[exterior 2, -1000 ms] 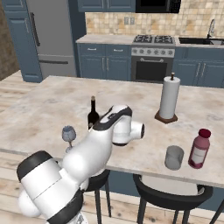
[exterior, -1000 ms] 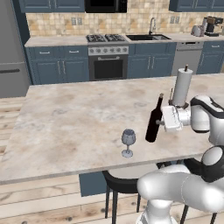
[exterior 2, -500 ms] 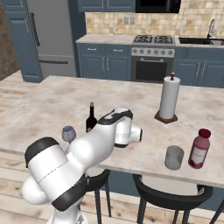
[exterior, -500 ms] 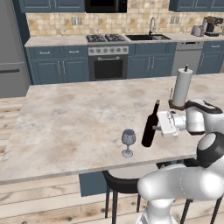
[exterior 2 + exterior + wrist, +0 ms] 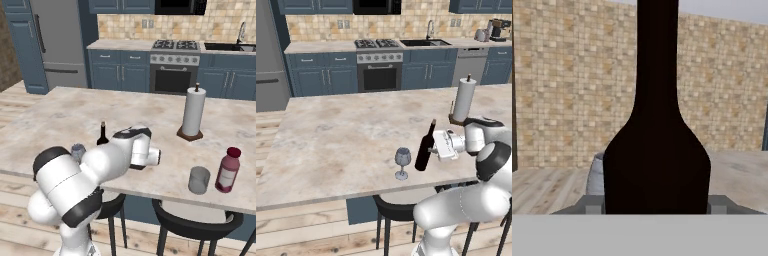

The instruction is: There is a wine glass and glass cup on the dining counter. Place the wine bottle next to the wine glass and the juice bottle next to the glass cup.

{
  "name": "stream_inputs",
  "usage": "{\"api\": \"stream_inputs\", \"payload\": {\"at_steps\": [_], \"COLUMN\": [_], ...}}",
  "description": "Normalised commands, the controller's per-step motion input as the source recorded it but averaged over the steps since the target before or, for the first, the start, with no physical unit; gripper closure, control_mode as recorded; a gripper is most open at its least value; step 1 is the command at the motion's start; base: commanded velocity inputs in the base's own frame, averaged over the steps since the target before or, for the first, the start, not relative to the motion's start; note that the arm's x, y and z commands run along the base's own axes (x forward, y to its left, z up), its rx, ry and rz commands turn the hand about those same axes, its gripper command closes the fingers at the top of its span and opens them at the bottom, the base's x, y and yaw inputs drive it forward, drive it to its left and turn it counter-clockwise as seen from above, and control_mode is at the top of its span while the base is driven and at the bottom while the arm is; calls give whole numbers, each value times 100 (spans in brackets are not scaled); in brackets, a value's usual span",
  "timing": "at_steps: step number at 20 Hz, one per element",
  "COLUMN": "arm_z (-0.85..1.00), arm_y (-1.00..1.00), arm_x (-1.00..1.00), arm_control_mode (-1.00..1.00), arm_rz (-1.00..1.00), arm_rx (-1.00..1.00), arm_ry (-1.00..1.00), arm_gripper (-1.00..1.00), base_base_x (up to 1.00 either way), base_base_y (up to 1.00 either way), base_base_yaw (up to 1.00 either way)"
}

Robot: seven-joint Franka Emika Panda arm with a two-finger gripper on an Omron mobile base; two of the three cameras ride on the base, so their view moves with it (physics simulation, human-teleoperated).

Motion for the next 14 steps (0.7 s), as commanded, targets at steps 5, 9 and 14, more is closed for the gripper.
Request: {"api": "stream_inputs", "payload": {"at_steps": [5, 9, 14], "arm_z": [-14, -17, -16], "arm_y": [11, 12, 9], "arm_x": [0, 0, 0], "arm_control_mode": [-100, -100, -100], "arm_rz": [1, 0, 0], "arm_rx": [0, 0, 0], "arm_ry": [-10, -7, -7], "arm_gripper": [100, 100, 100], "base_base_x": [0, 0, 0], "base_base_y": [0, 0, 0], "base_base_yaw": [0, 0, 0]}}
